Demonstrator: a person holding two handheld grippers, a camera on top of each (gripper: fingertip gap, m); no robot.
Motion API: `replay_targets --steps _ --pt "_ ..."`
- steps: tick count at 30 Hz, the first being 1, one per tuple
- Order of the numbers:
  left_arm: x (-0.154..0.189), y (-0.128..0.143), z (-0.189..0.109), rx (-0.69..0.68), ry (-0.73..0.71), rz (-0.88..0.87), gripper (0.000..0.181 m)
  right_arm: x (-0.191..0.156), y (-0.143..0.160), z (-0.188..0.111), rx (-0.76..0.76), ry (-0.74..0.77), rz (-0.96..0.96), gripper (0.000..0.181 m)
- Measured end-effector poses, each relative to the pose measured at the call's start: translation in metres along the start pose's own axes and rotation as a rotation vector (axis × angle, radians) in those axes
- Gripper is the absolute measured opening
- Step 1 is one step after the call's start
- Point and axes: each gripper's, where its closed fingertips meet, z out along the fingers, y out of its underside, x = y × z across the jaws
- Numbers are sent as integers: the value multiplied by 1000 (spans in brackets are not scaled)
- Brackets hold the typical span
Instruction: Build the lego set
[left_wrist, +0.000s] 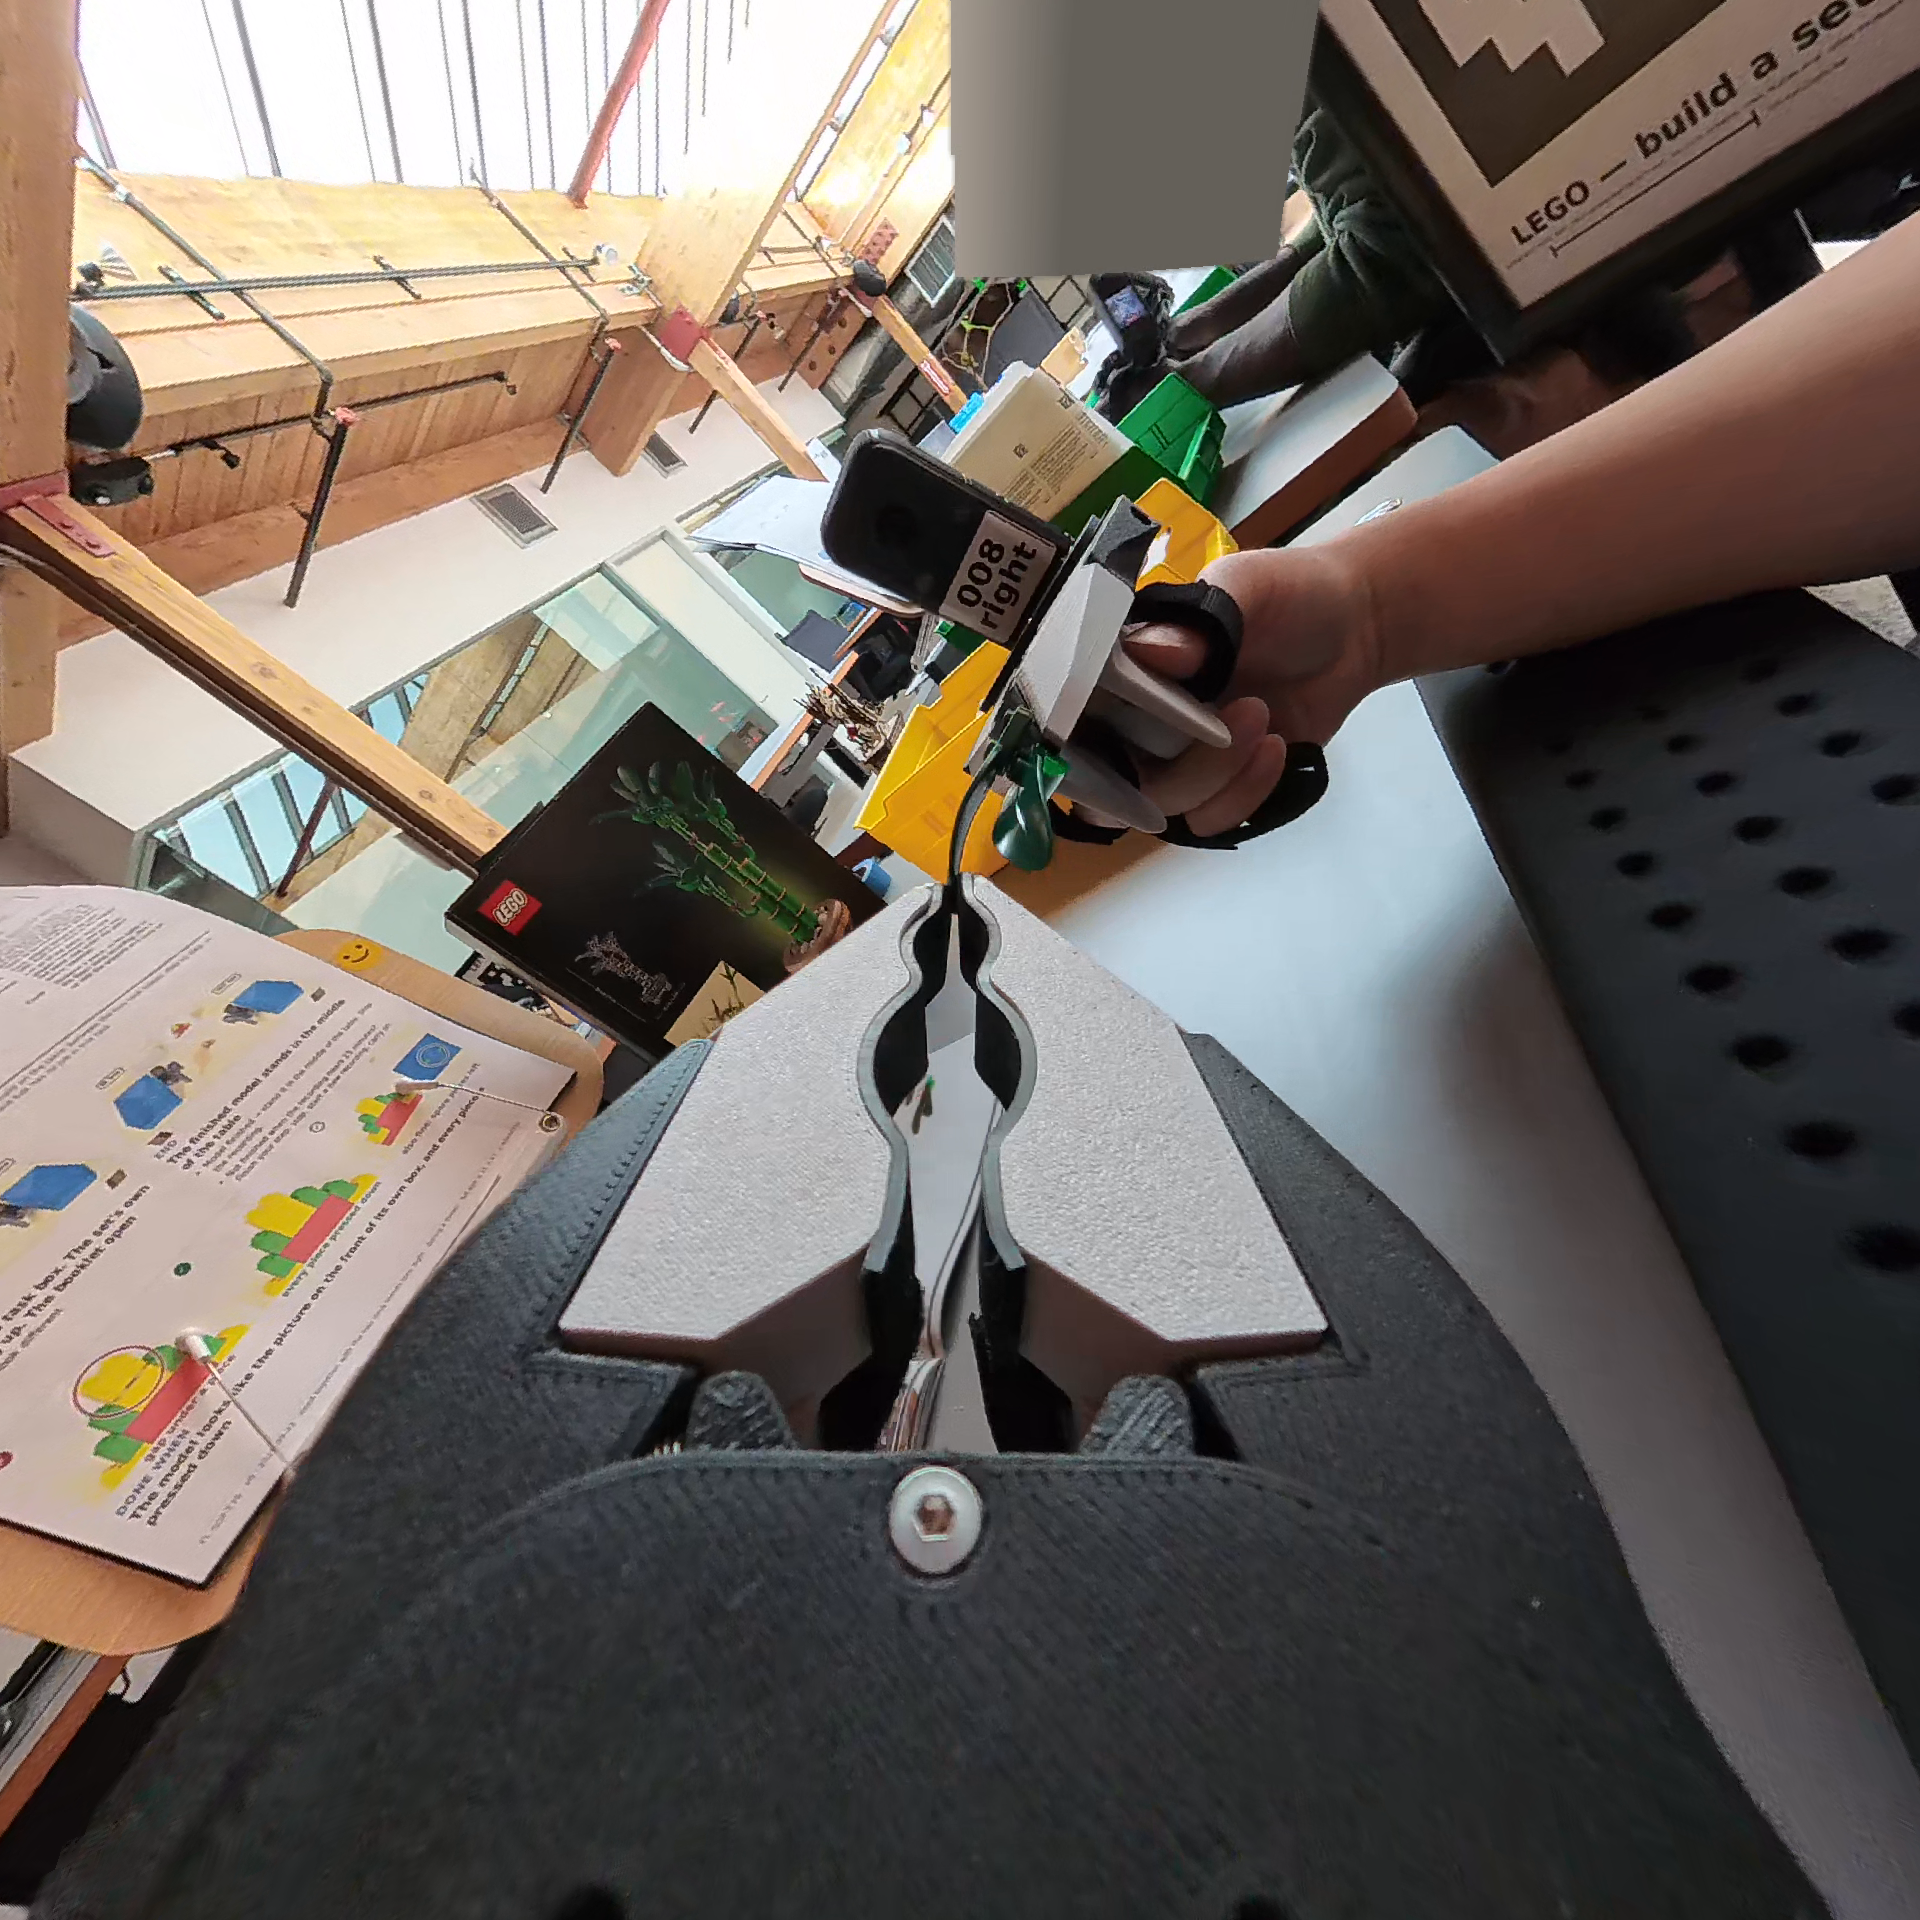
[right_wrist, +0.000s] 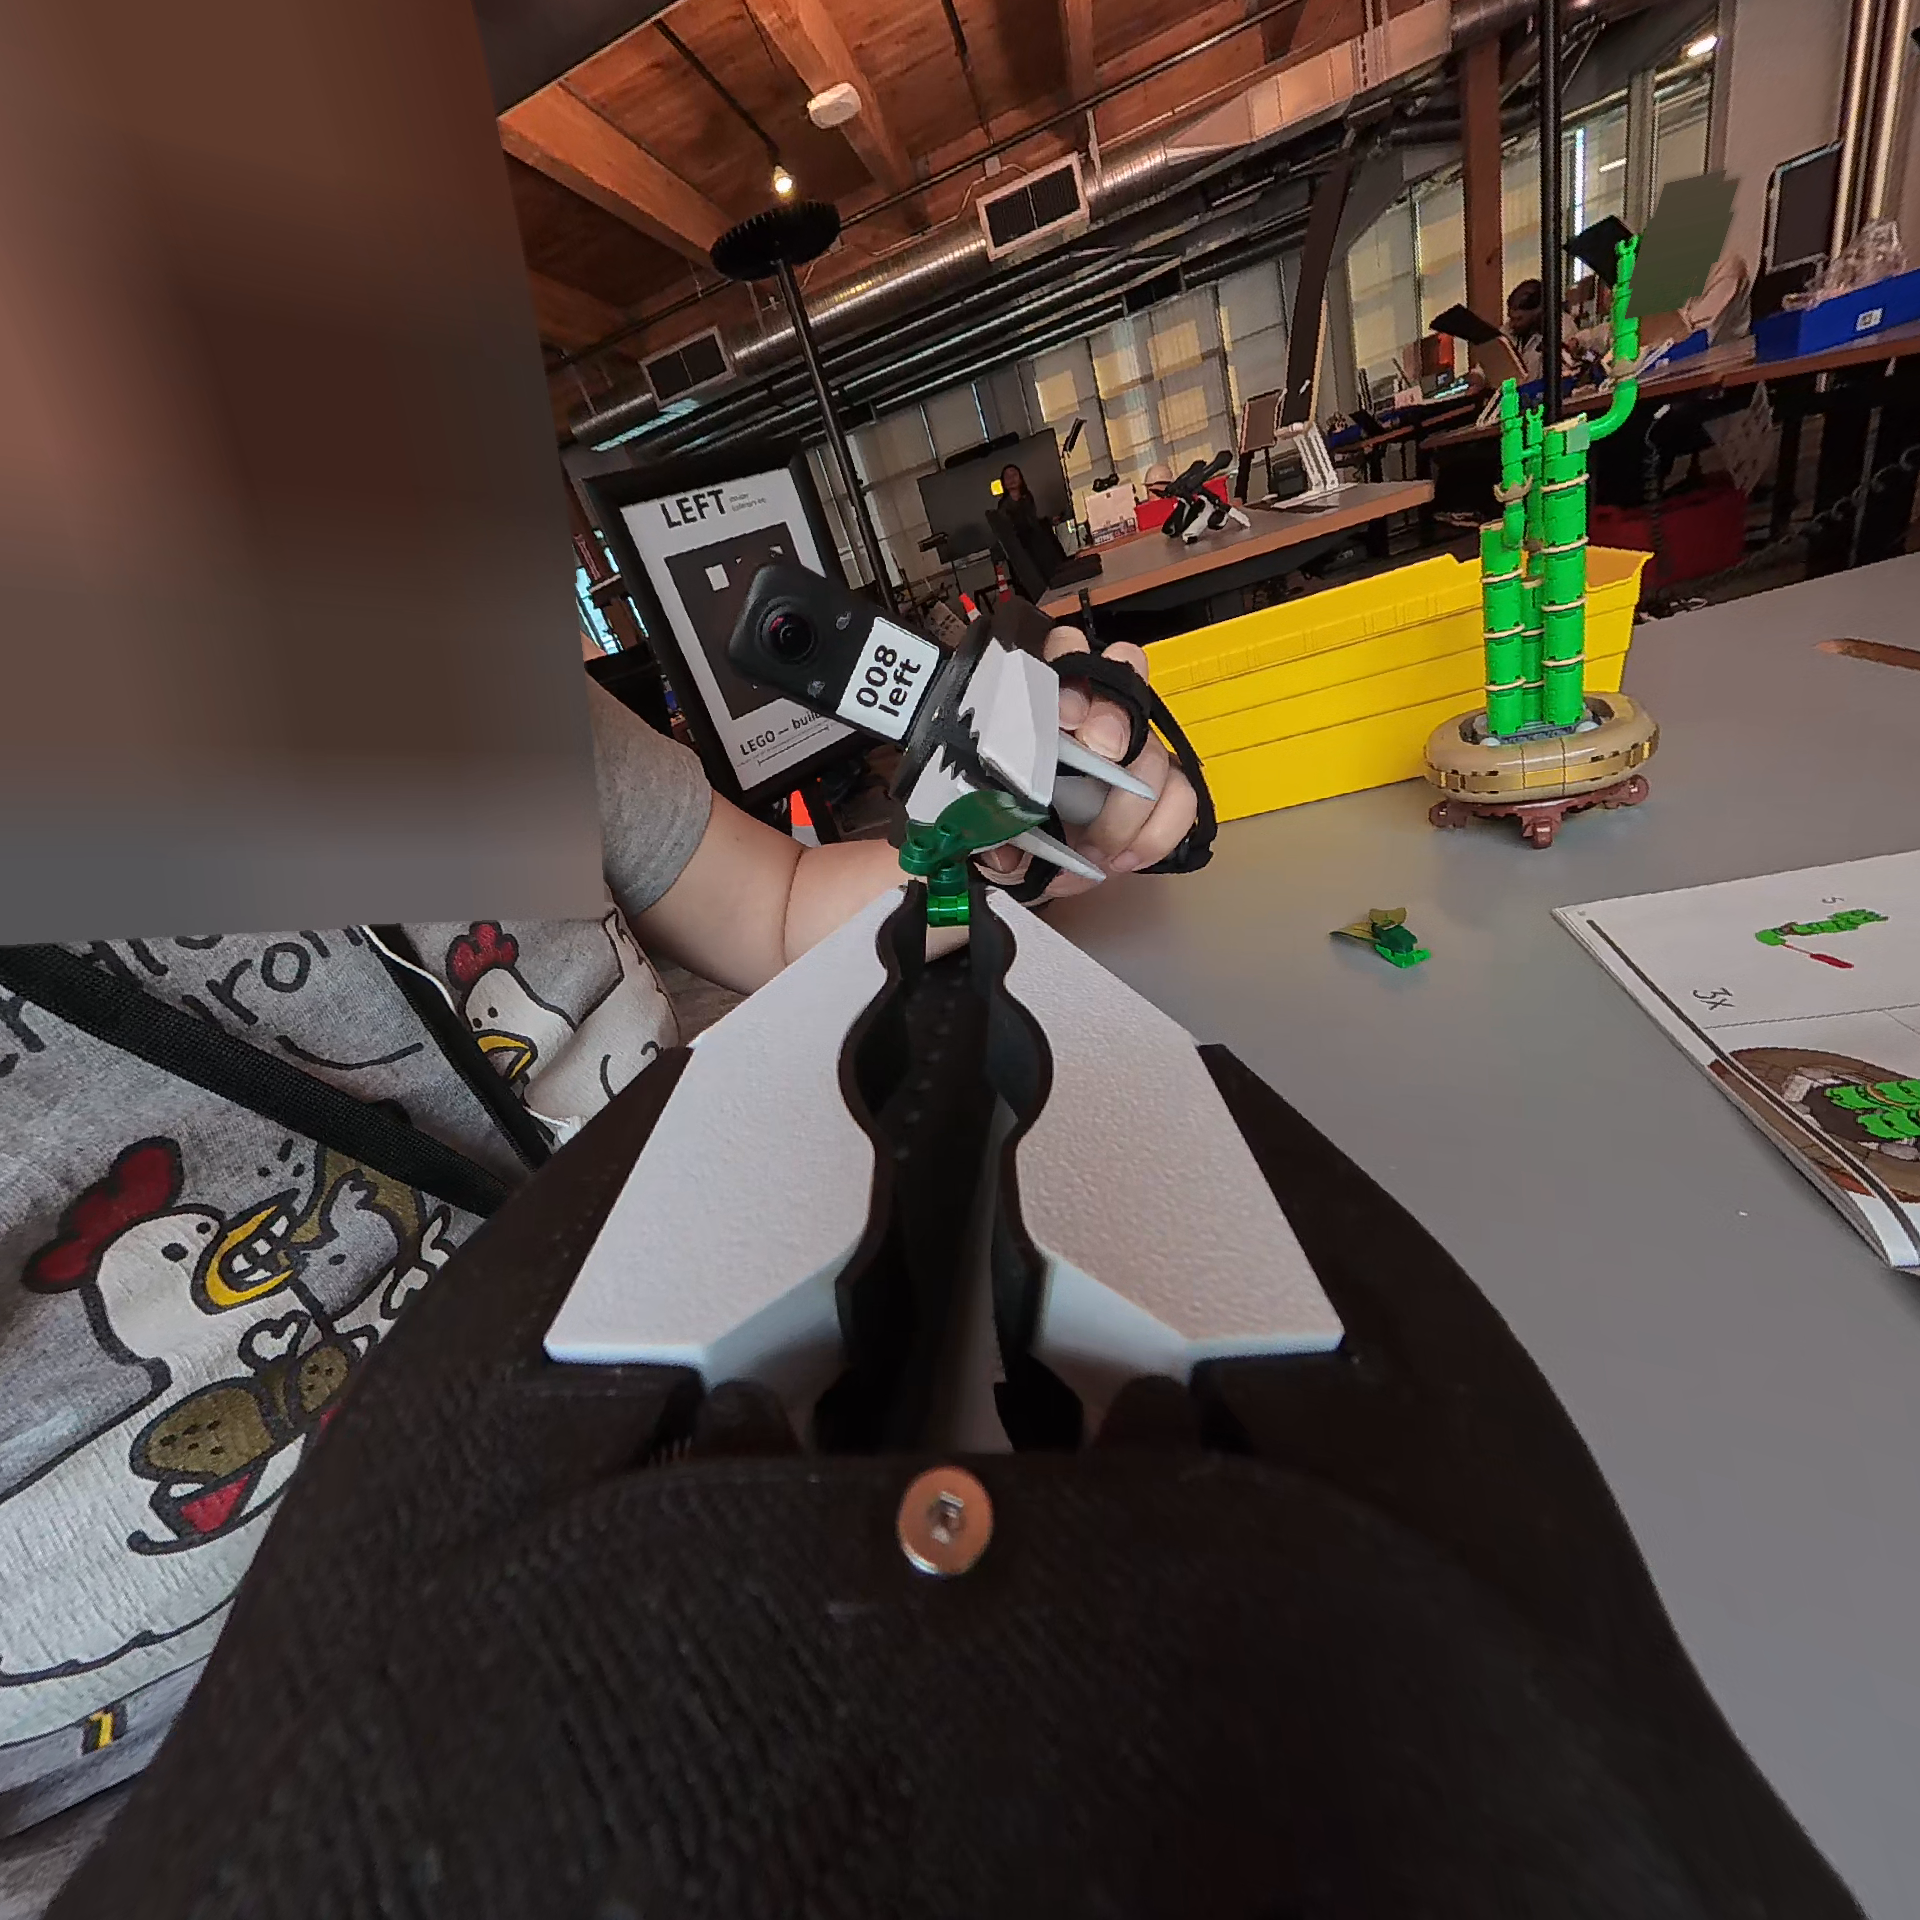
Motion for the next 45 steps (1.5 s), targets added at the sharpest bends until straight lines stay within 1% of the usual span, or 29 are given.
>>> replay_targets --steps 1,7,15,18,20,23,25,28,31,34,36,40,43,45 --pt "0 0 0 2 -6 8 0 -1 0 0 3 -6 8 6" --pt "0 0 0 -6 -14 35 0 -2 -2 -1 20 -32 41 6" --pt "-2 1 0 -10 -25 28 0 -1 2 2 -5 -29 40 6" --pt "-8 2 -2 -14 -49 32 0 0 3 2 -9 -18 37 6" --pt "-18 5 -7 -28 -88 39 0 2 3 1 -12 -7 34 6" --pt "-52 5 -29 -49 -201 35 0 9 4 -1 -17 39 28 6" --pt "-77 4 -54 -72 -288 34 0 16 5 -3 -21 81 29 6" --pt "-100 3 -94 -153 -398 64 0 29 8 -5 -33 147 33 6" --pt "-109 1 -131 -210 -491 77 0 39 14 -5 -56 201 33 6" --pt "-106 5 -155 -266 -549 96 0 44 18 -3 -73 222 14 6" --pt "-102 11 -163 -287 -571 102 0 47 20 -2 -82 230 4 6" --pt "-98 19 -171 -259 -630 79 0 57 27 -3 -97 268 -8 6" --pt "-97 24 -174 -237 -651 53 0 66 30 -5 -89 296 -3 6" --pt "-95 28 -174 -247 -652 54 0 71 30 -5 -83 306 2 6"
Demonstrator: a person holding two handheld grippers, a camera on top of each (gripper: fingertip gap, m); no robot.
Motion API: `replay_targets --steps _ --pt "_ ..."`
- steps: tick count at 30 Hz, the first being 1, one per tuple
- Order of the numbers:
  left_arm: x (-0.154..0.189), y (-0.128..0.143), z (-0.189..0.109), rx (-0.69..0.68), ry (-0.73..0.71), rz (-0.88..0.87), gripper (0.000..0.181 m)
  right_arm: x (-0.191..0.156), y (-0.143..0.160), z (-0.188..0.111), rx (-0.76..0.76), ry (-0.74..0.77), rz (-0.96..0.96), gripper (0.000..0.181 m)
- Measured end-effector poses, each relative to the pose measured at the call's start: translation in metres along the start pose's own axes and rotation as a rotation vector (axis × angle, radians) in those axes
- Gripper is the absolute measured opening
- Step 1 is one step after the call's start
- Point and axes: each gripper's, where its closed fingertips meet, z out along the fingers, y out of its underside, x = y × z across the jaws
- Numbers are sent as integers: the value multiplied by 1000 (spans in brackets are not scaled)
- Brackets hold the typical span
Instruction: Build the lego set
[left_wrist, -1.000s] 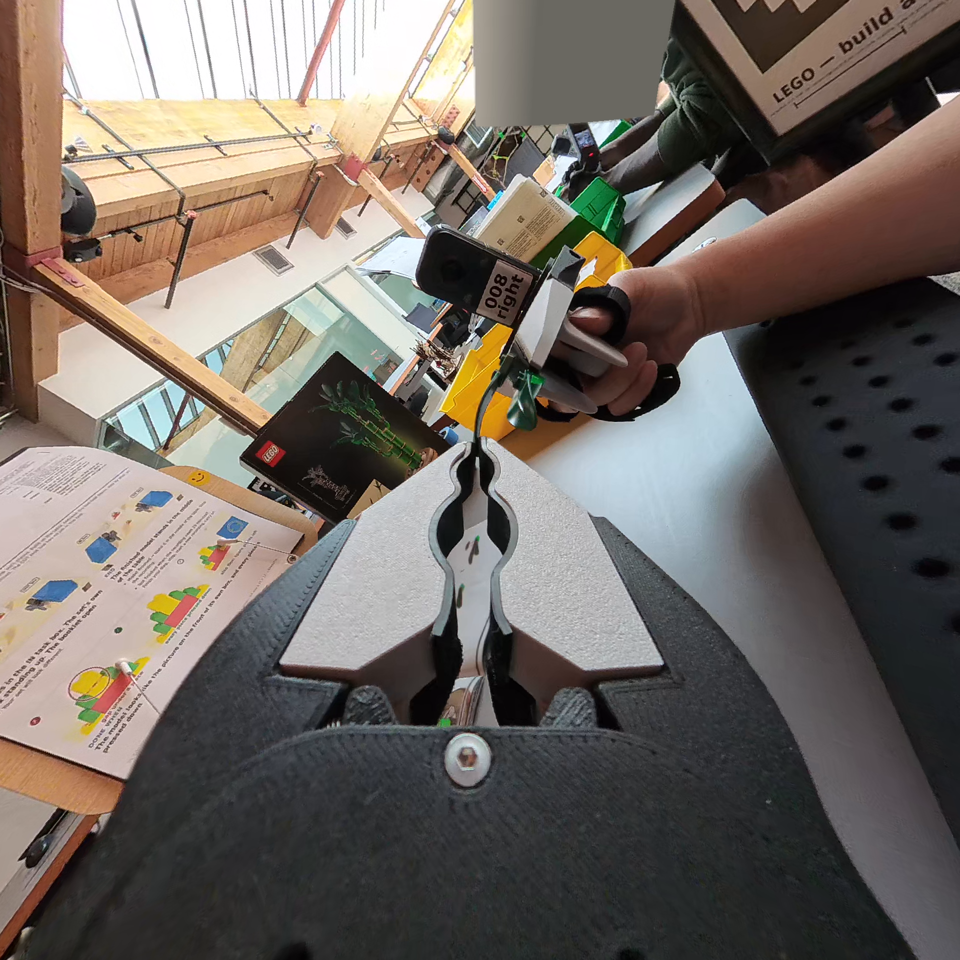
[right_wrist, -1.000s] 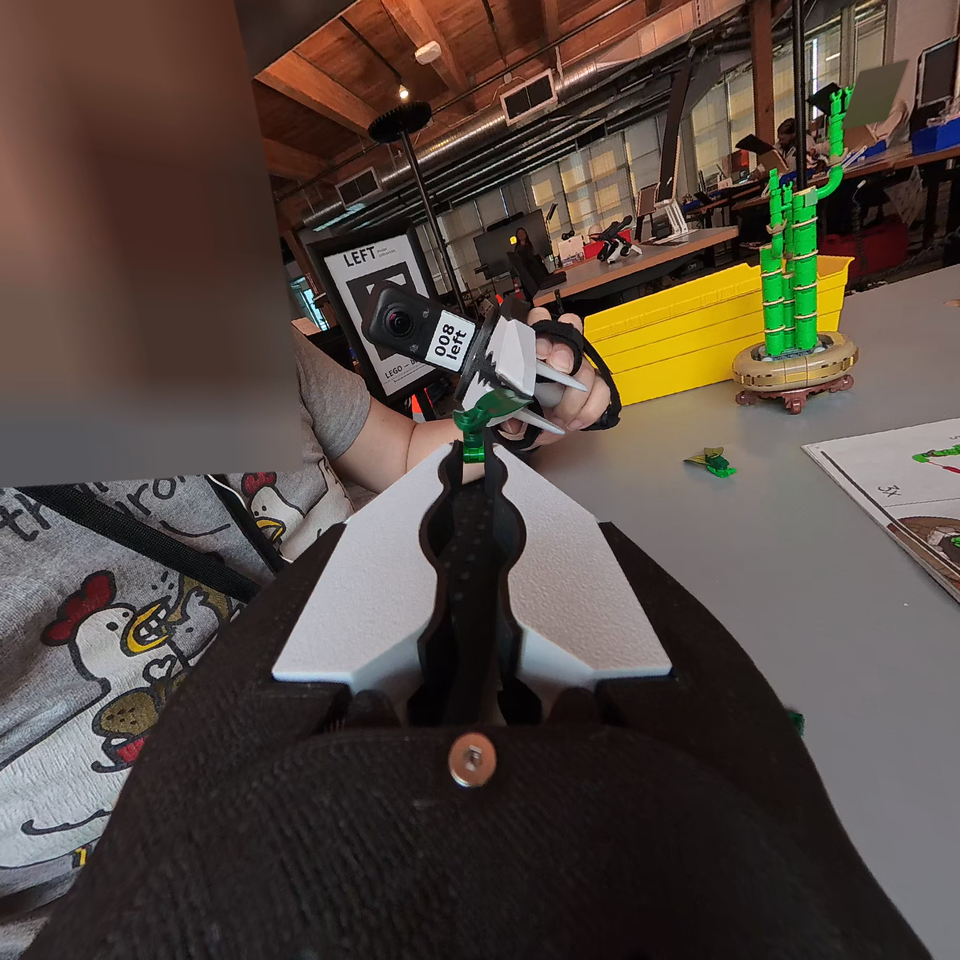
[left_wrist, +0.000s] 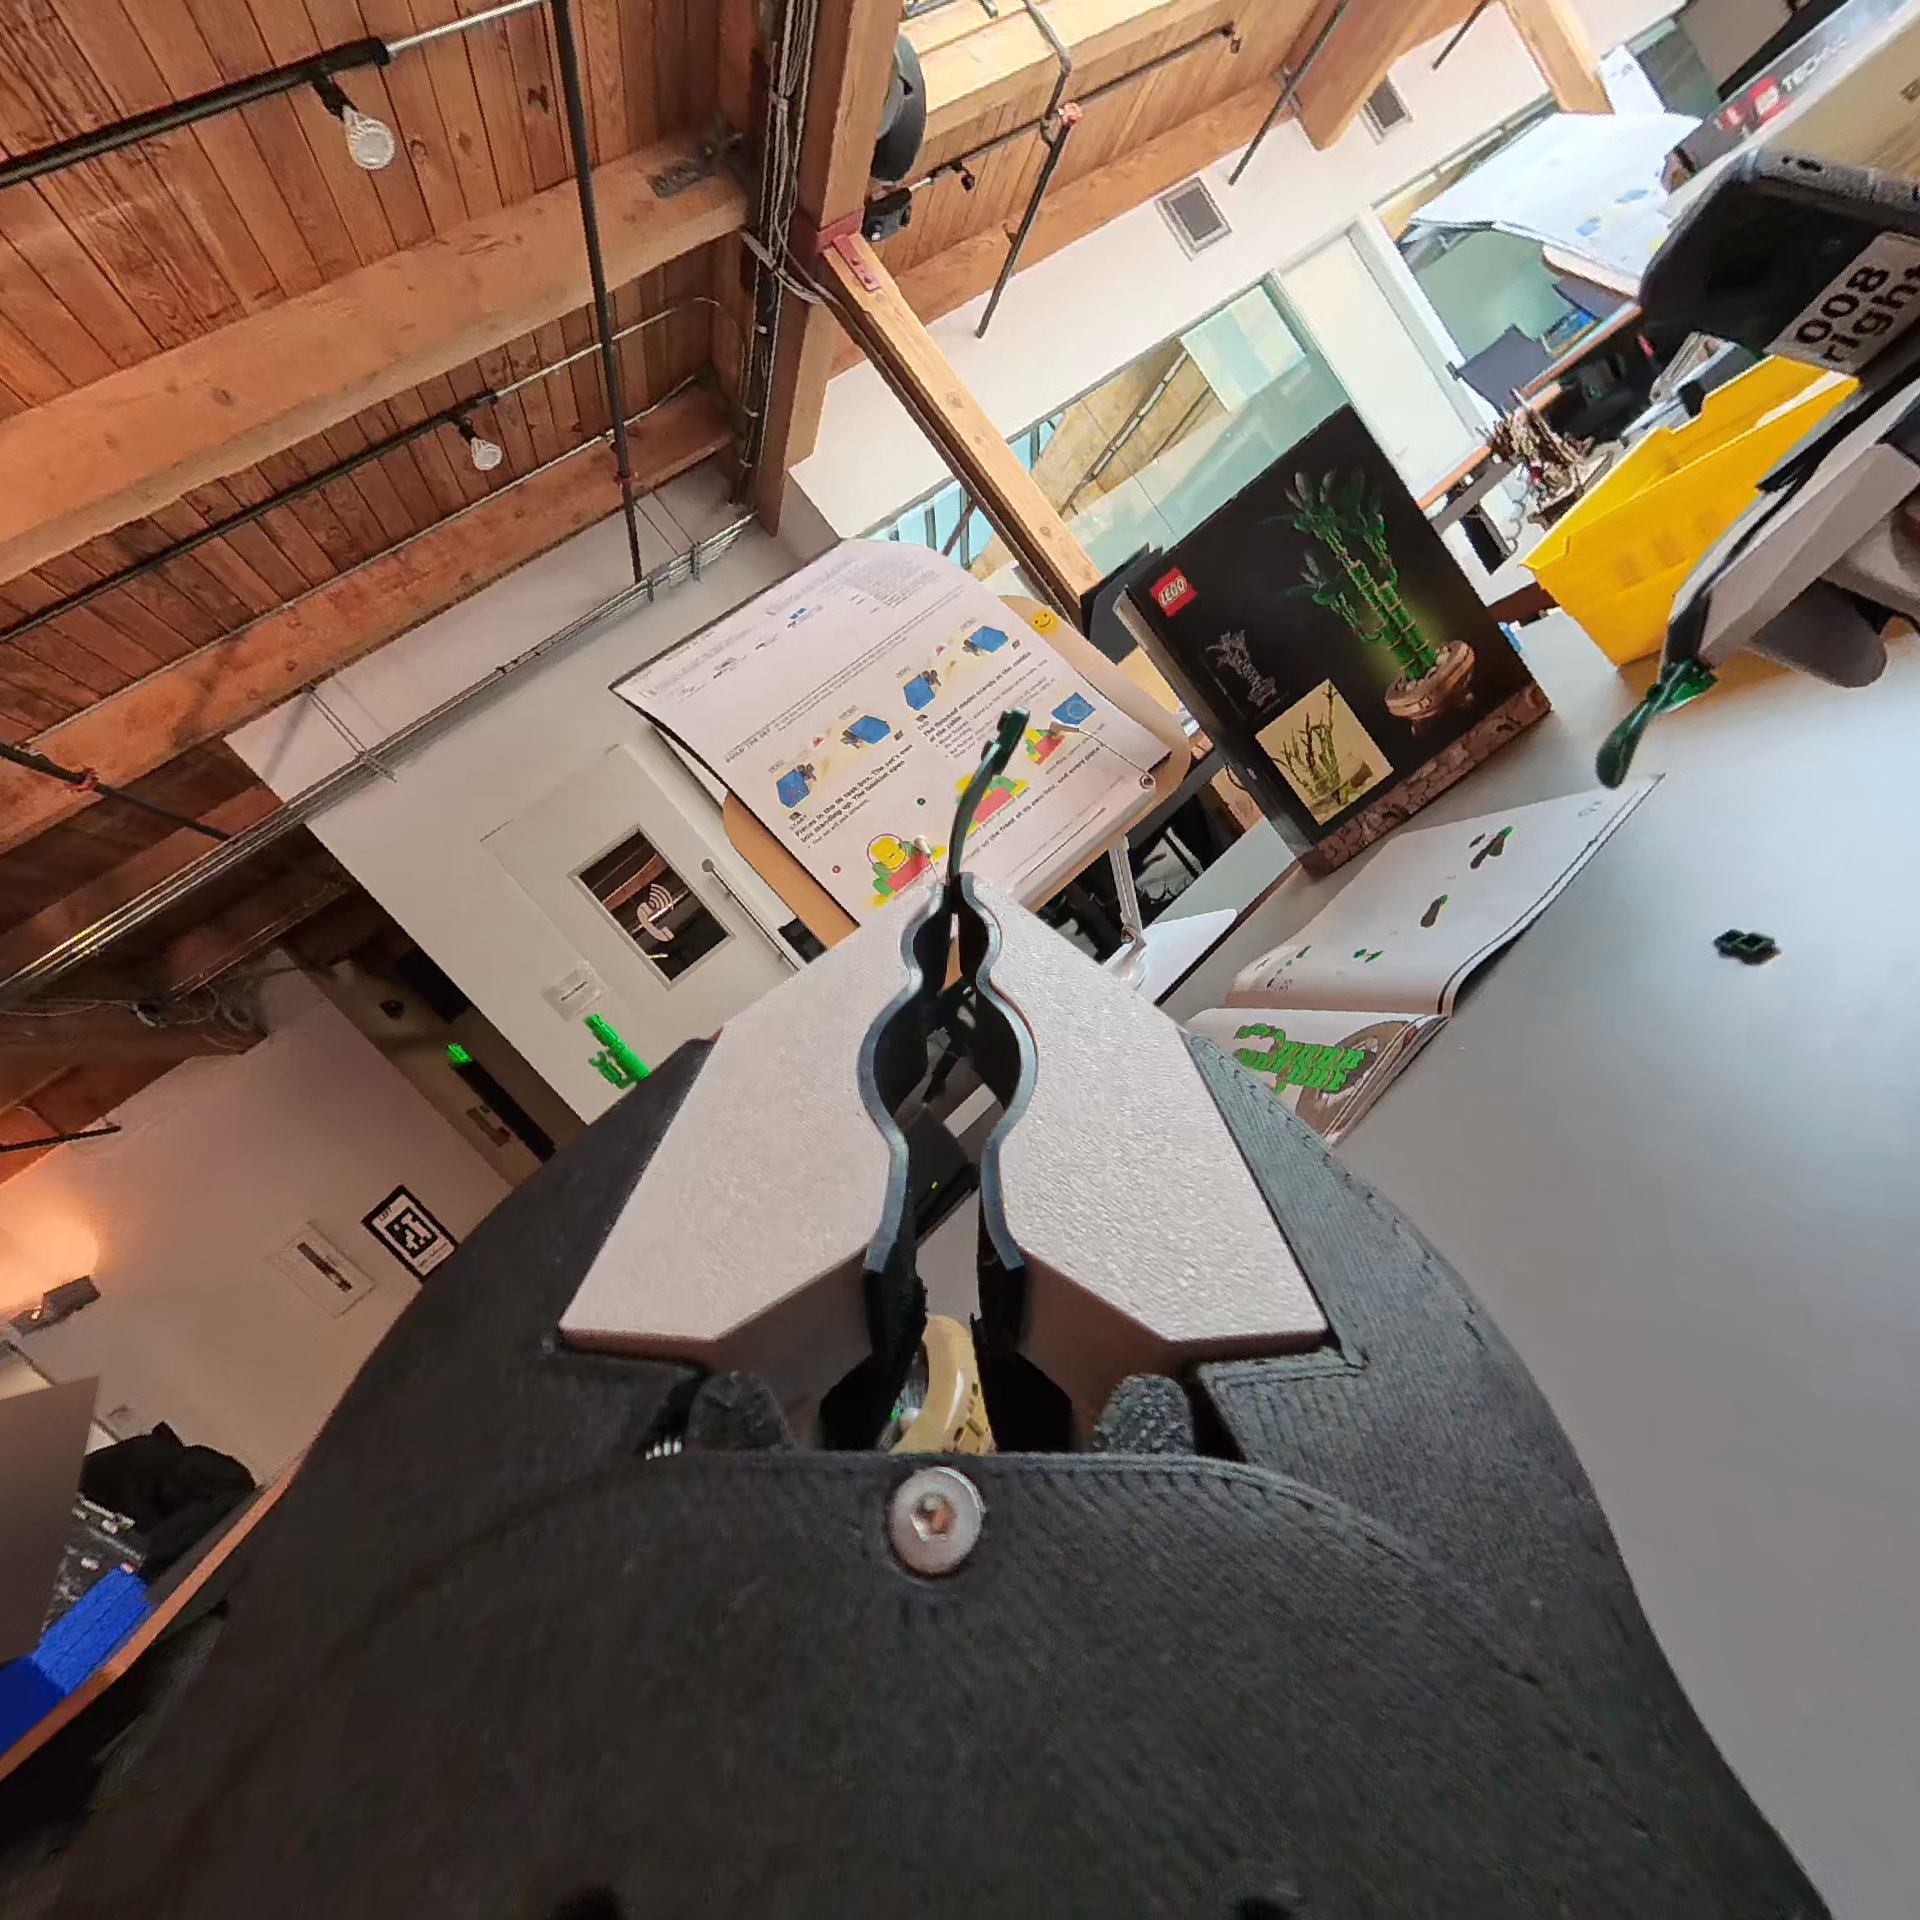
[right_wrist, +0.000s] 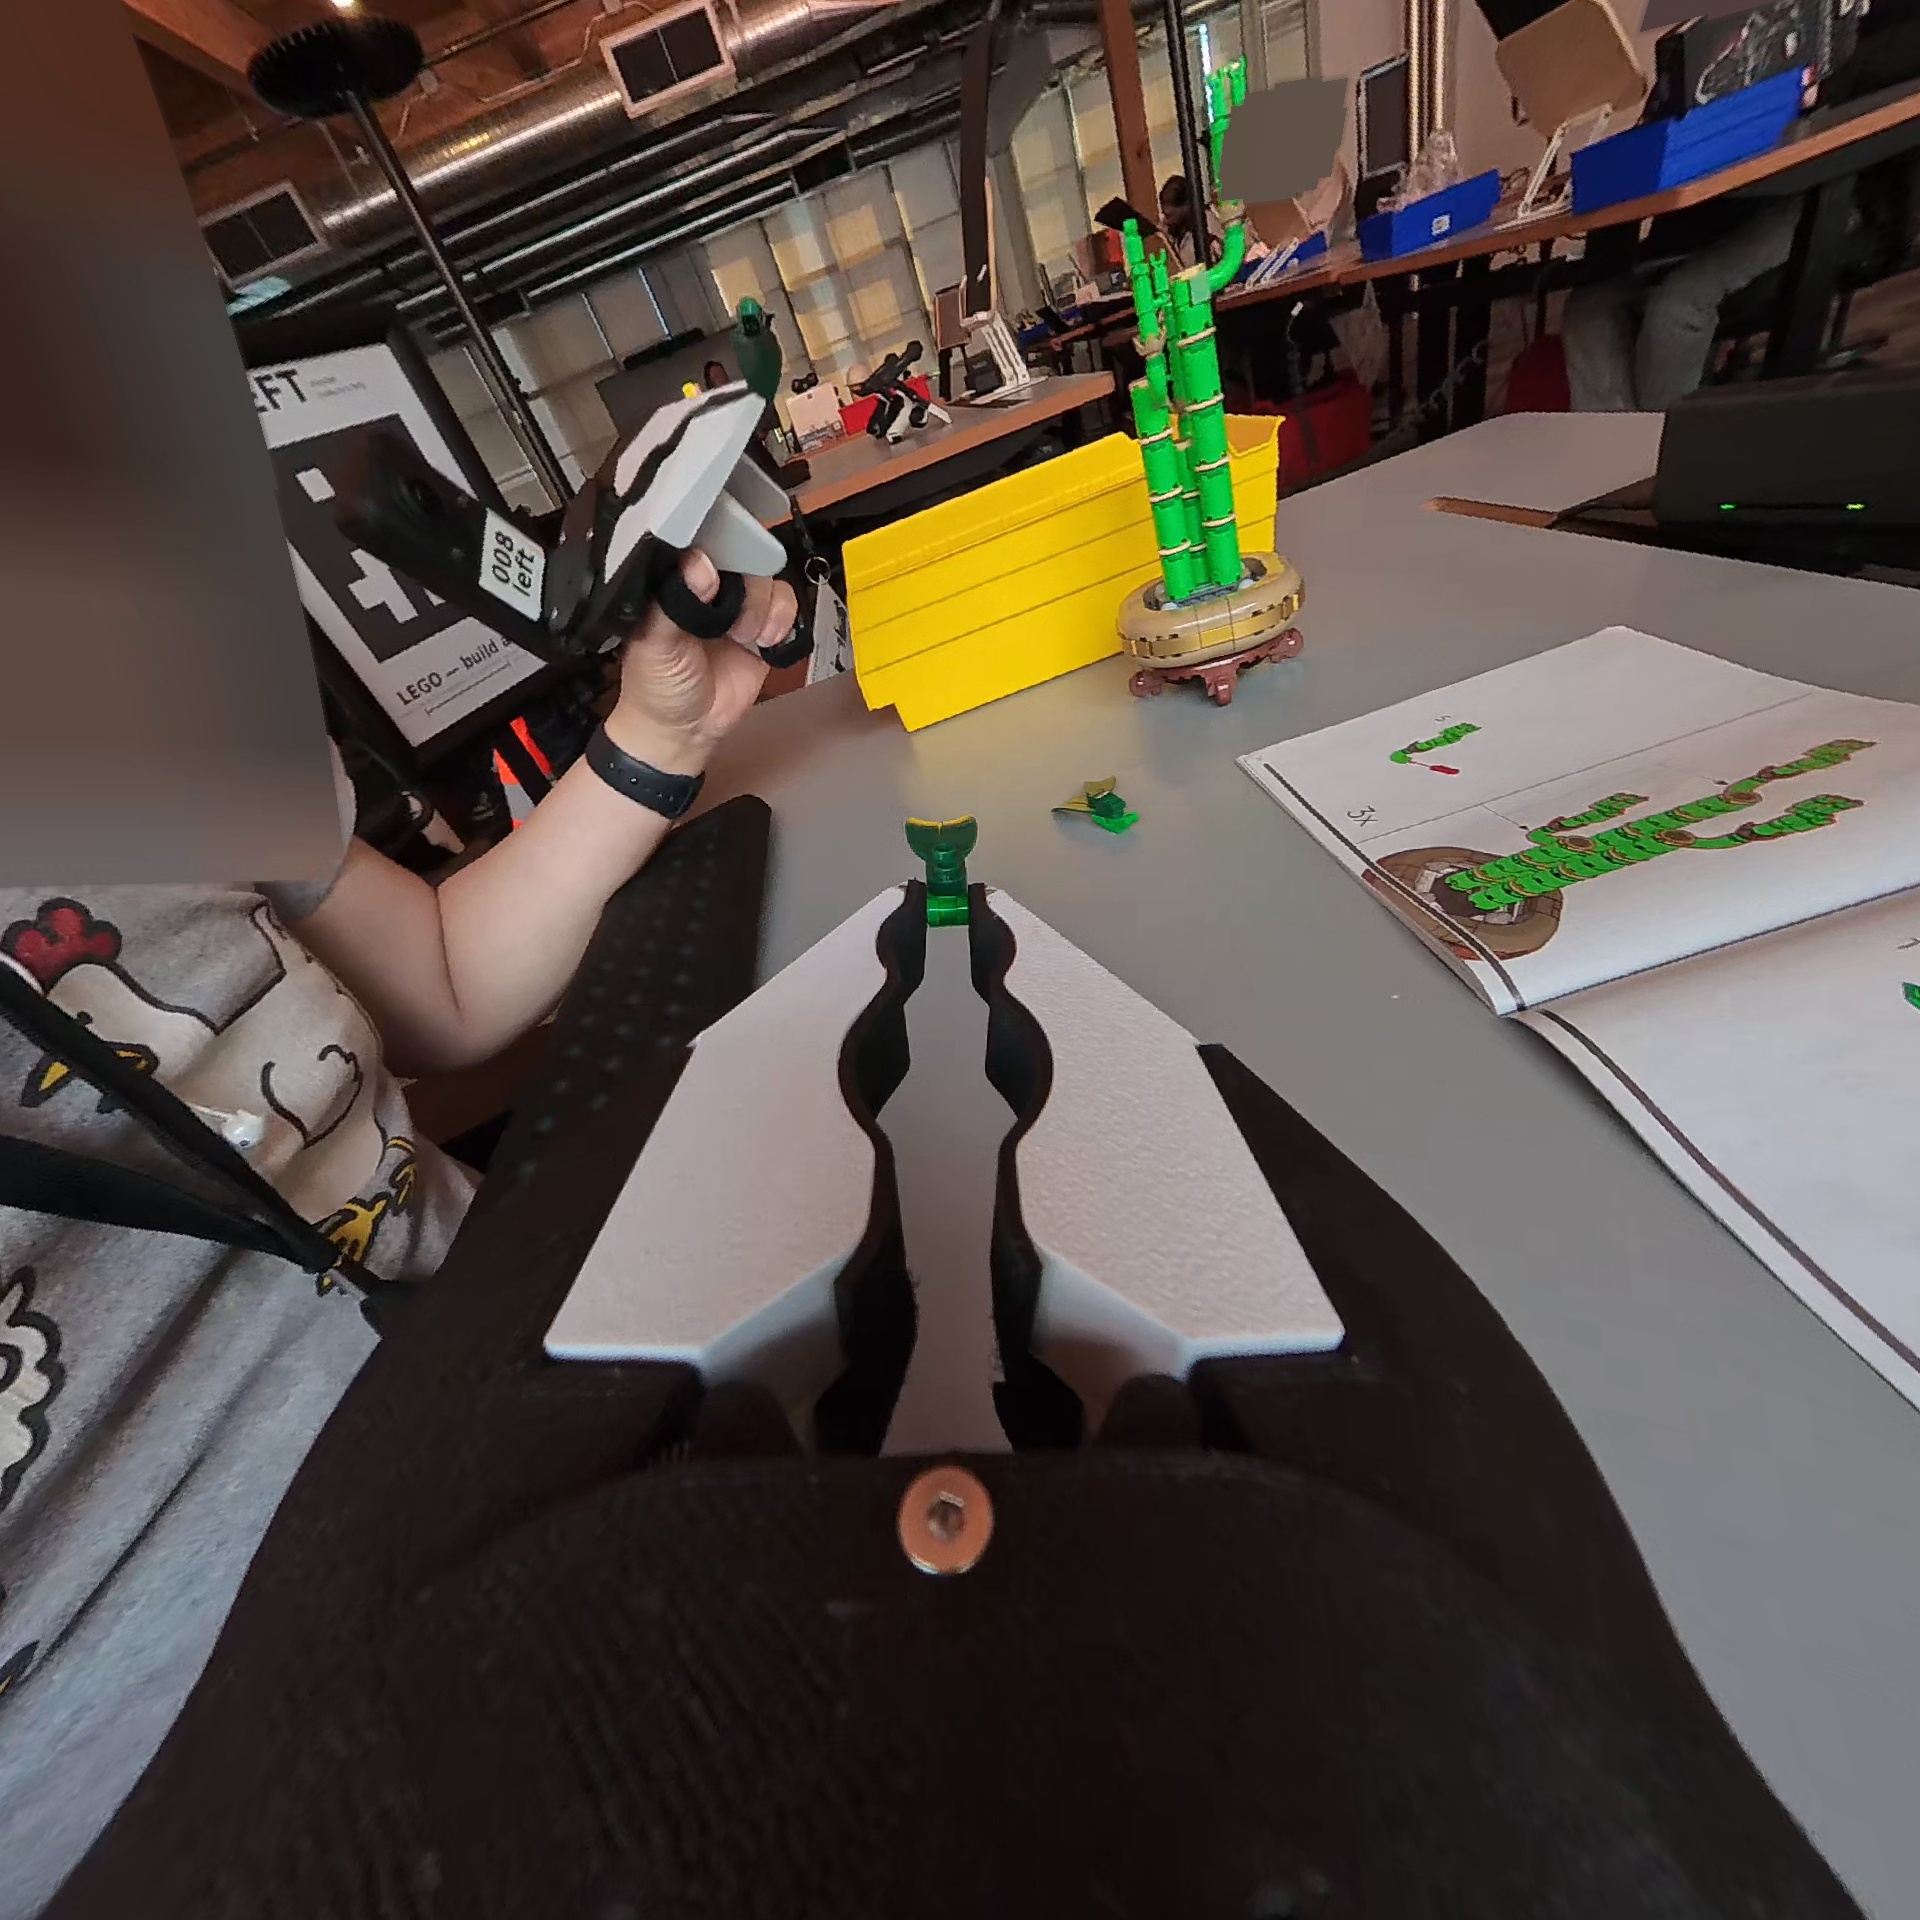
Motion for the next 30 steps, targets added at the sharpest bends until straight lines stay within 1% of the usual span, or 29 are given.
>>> replay_targets --steps 5,11,15,18,21,26,30 --pt "13 17 0 -49 32 -11 0 9 0 3 -9 31 -1 6" --pt "20 27 5 -84 42 -12 0 16 -2 7 -17 55 -13 6" --pt "26 36 7 -121 54 16 0 7 5 14 -45 5 -16 6" --pt "29 38 8 -138 61 42 0 -3 18 22 -94 -44 -10 6" --pt "32 40 10 -146 69 55 0 -9 27 27 -140 -62 -32 6" --pt "39 37 11 -129 104 56 0 -4 29 25 -149 -40 -50 6" --pt "47 39 13 -144 130 78 0 -6 26 26 -129 -67 -26 6"
